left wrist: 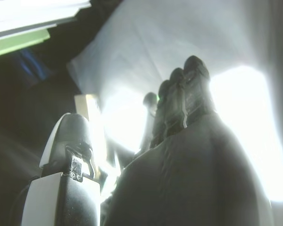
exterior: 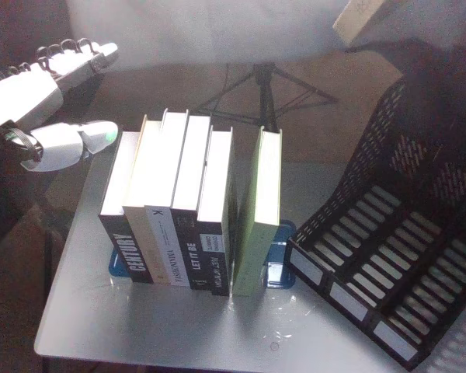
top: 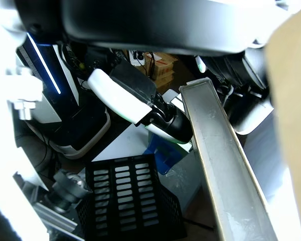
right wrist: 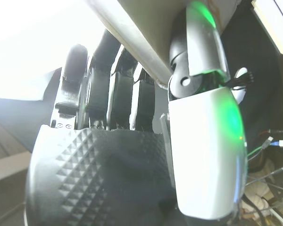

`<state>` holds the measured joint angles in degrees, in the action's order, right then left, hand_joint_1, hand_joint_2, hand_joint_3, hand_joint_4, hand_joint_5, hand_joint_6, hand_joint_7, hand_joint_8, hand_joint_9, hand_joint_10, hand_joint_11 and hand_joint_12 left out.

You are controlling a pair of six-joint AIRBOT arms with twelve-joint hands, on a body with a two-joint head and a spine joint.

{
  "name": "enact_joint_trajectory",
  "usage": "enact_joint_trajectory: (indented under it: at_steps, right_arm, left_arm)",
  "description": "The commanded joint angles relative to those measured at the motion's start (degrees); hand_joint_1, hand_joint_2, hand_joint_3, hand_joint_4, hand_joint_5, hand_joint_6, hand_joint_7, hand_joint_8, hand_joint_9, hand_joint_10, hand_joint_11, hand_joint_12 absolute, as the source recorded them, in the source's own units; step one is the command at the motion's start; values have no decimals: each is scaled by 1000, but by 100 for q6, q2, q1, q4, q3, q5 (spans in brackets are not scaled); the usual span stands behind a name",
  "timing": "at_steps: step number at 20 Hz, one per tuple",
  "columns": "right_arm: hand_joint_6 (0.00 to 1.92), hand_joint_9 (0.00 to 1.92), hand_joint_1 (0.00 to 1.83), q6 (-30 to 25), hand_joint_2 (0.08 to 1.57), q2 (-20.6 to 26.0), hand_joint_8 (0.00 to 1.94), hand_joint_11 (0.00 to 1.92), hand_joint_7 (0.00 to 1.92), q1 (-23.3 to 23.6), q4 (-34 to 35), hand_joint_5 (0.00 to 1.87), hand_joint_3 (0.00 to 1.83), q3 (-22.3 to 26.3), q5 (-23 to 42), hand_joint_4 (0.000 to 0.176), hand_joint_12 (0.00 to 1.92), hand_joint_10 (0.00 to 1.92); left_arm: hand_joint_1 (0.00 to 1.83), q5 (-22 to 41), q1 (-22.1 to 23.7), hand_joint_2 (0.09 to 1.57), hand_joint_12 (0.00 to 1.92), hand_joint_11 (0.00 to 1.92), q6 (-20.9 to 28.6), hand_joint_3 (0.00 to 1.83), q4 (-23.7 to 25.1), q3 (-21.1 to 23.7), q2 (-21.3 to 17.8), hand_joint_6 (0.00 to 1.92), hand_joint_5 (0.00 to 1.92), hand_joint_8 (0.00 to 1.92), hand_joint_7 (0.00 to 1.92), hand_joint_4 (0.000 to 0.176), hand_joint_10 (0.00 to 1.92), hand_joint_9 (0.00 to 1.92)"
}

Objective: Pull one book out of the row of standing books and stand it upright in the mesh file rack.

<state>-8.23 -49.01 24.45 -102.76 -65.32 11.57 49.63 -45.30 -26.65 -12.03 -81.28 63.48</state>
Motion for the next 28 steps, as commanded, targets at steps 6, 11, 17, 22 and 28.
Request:
enact_joint_trajectory:
  at_steps: [6,11,17,22,28]
  right_arm:
    - [1193,771,1359,-1107,1181,170,1194,251,900,129,-1195,771,1,23,-107,0,1838,1443]
    - [1135,729,1355,-1187,1187,242,1213,394,870,69,-1222,814,0,66,-69,0,1869,1521]
    - [1279,728,1351,-2665,1176,248,1012,450,891,89,-2962,855,1,112,64,0,1757,1430]
    - [1048,747,1358,-3492,1179,256,1253,489,853,2,-3890,853,3,111,222,0,1887,1519]
    - [1139,715,1353,-3828,1190,221,1227,386,864,-91,-4247,820,0,97,376,0,1851,1524]
  left_arm:
    - [532,769,-52,1387,0,0,48,1,-162,39,-21,2,62,0,0,59,0,0]
    - [623,768,-88,1371,0,0,49,0,-174,76,-78,12,105,0,0,14,0,0]
    - [660,700,-58,1351,14,23,50,0,-155,87,-82,12,138,10,52,0,9,25]
    - [635,675,-22,1340,303,0,49,1,-112,85,-87,1,130,3,47,11,2,37]
    - [585,641,29,1357,316,0,54,3,-69,87,-79,0,113,1,43,11,2,28]
